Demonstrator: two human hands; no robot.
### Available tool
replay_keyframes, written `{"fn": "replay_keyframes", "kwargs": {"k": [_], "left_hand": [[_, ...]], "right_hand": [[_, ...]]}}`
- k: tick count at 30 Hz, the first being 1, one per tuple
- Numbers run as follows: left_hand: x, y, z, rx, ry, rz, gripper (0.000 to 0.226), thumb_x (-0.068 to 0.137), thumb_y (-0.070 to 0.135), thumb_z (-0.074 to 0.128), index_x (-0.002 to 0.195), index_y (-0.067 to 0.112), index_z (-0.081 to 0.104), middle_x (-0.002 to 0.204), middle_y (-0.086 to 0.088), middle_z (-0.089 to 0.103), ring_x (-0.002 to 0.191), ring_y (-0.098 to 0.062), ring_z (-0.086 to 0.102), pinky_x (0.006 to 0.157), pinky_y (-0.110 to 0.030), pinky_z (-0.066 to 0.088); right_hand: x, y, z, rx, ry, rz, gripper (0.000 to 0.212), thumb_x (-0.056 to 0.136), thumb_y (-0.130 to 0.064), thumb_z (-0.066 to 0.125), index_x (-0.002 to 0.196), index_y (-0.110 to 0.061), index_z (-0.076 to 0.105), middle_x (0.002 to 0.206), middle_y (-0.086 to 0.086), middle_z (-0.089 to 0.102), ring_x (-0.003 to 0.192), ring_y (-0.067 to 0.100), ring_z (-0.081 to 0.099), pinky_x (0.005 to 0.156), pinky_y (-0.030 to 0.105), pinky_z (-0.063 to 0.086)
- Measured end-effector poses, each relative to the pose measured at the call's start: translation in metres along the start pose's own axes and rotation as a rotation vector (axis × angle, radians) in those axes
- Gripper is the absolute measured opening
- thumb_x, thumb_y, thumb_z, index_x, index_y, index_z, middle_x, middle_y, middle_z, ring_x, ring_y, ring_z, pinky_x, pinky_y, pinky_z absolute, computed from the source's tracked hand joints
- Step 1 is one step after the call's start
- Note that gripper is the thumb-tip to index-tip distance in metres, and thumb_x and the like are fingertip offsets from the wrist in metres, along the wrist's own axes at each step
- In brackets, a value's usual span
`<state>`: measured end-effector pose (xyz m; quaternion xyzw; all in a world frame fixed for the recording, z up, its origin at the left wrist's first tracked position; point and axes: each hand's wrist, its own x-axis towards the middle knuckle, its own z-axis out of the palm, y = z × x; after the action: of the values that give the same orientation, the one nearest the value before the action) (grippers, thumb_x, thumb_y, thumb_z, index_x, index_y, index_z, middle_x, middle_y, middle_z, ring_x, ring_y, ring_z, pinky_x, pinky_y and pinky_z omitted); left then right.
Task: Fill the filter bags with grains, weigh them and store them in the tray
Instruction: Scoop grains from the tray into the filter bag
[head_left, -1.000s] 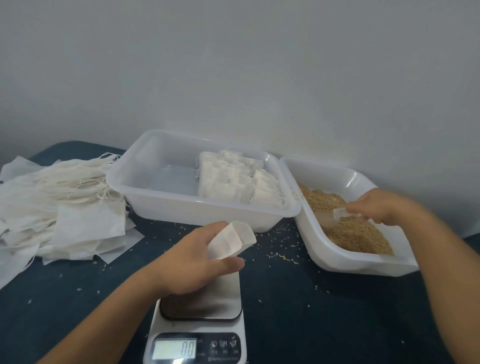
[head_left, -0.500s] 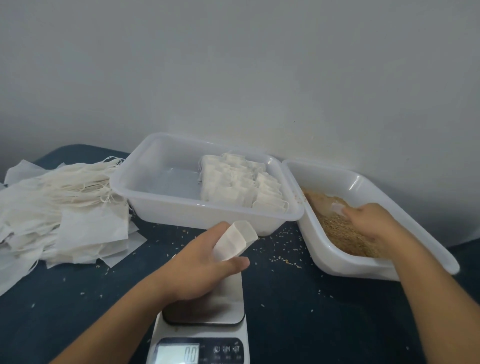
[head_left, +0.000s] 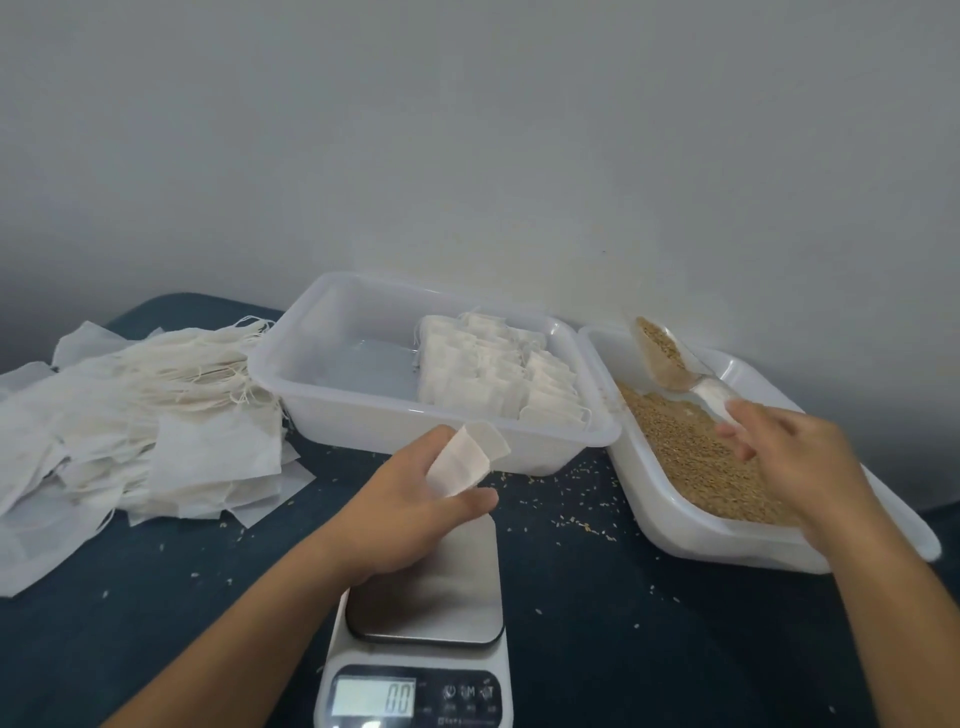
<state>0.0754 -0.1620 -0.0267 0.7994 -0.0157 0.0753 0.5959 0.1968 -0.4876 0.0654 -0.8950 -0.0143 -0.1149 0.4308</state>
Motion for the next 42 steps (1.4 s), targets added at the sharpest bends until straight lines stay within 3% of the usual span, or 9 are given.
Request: {"fn": "replay_keyframes", "kwargs": {"k": [5, 8, 12, 14, 18, 26, 30, 36, 42], "left_hand": [[0.004, -0.002, -0.004, 0.052, 0.079, 0.043, 0.029, 0.075, 0.046, 0.073, 0.096, 0.029, 0.062, 0.088, 0.015, 0.063, 0.074, 0.002, 0.056, 0.063, -0.009, 0.042], [0.004, -0.003, -0.007, 0.042, 0.087, 0.050, 0.031, 0.075, 0.045, 0.073, 0.100, 0.029, 0.064, 0.092, 0.016, 0.065, 0.076, 0.002, 0.058, 0.065, -0.008, 0.043], [0.004, -0.003, -0.009, 0.033, 0.077, 0.051, 0.031, 0.076, 0.044, 0.074, 0.101, 0.028, 0.064, 0.093, 0.014, 0.065, 0.075, 0.002, 0.058, 0.064, -0.008, 0.043], [0.005, -0.004, -0.010, 0.050, 0.065, 0.058, 0.026, 0.082, 0.038, 0.078, 0.100, 0.027, 0.063, 0.092, 0.015, 0.064, 0.075, 0.003, 0.056, 0.063, -0.008, 0.042], [0.004, -0.005, -0.010, 0.080, 0.046, 0.049, 0.024, 0.083, 0.038, 0.078, 0.097, 0.032, 0.060, 0.089, 0.024, 0.062, 0.079, 0.006, 0.057, 0.064, -0.006, 0.041], [0.001, -0.006, -0.004, 0.193, 0.009, 0.070, 0.023, 0.084, 0.033, 0.080, 0.095, 0.034, 0.060, 0.092, 0.022, 0.065, 0.082, 0.001, 0.061, 0.065, -0.011, 0.043], [0.001, -0.005, -0.004, 0.212, 0.005, 0.064, 0.023, 0.086, 0.036, 0.078, 0.101, 0.034, 0.061, 0.096, 0.016, 0.067, 0.086, 0.002, 0.061, 0.066, -0.009, 0.043], [0.001, -0.005, -0.004, 0.200, -0.002, 0.054, 0.024, 0.086, 0.035, 0.080, 0.101, 0.033, 0.061, 0.100, 0.016, 0.068, 0.090, 0.000, 0.062, 0.070, -0.011, 0.046], [0.001, -0.005, -0.005, 0.185, -0.009, 0.046, 0.024, 0.086, 0.038, 0.078, 0.102, 0.034, 0.061, 0.102, 0.016, 0.068, 0.092, -0.001, 0.062, 0.073, -0.015, 0.047]], "right_hand": [[-0.027, -0.019, -0.002, 0.068, -0.247, -0.118, 0.050, 0.082, -0.074, 0.057, 0.080, -0.030, 0.080, 0.054, -0.009, 0.048, 0.043, 0.002, 0.041, 0.049, 0.020, 0.038], [-0.036, -0.027, -0.003, 0.029, -0.363, -0.201, 0.057, 0.081, -0.079, 0.059, 0.076, -0.026, 0.080, 0.053, -0.006, 0.044, 0.046, 0.003, 0.039, 0.049, 0.017, 0.038], [-0.044, -0.039, -0.006, -0.125, -0.479, -0.299, 0.059, 0.072, -0.084, 0.060, 0.079, -0.030, 0.081, 0.057, 0.010, 0.051, 0.054, 0.010, 0.043, 0.056, 0.024, 0.039], [-0.044, -0.046, -0.009, -0.167, -0.495, -0.319, 0.052, 0.079, -0.077, 0.064, 0.080, -0.029, 0.081, 0.056, 0.007, 0.047, 0.052, 0.010, 0.039, 0.054, 0.023, 0.035], [-0.045, -0.063, -0.014, -0.260, -0.510, -0.341, 0.043, 0.073, -0.067, 0.066, 0.077, -0.027, 0.080, 0.052, -0.008, 0.045, 0.045, 0.004, 0.036, 0.046, 0.014, 0.035], [-0.042, -0.095, -0.020, -0.508, -0.524, -0.437, 0.076, 0.068, -0.091, 0.059, 0.076, -0.017, 0.077, 0.049, -0.011, 0.041, 0.046, 0.005, 0.038, 0.051, 0.018, 0.038], [-0.042, -0.111, -0.020, -0.548, -0.537, -0.481, 0.071, 0.059, -0.095, 0.051, 0.074, -0.031, 0.079, 0.047, -0.011, 0.045, 0.046, 0.004, 0.041, 0.052, 0.017, 0.040], [-0.041, -0.119, -0.019, -0.563, -0.554, -0.479, 0.057, 0.064, -0.085, 0.062, 0.073, -0.031, 0.079, 0.049, -0.010, 0.048, 0.046, 0.005, 0.040, 0.051, 0.019, 0.038], [-0.040, -0.122, -0.020, -0.619, -0.530, -0.515, 0.076, 0.059, -0.098, 0.052, 0.072, -0.028, 0.078, 0.048, -0.010, 0.045, 0.046, 0.005, 0.039, 0.052, 0.018, 0.039]]}}
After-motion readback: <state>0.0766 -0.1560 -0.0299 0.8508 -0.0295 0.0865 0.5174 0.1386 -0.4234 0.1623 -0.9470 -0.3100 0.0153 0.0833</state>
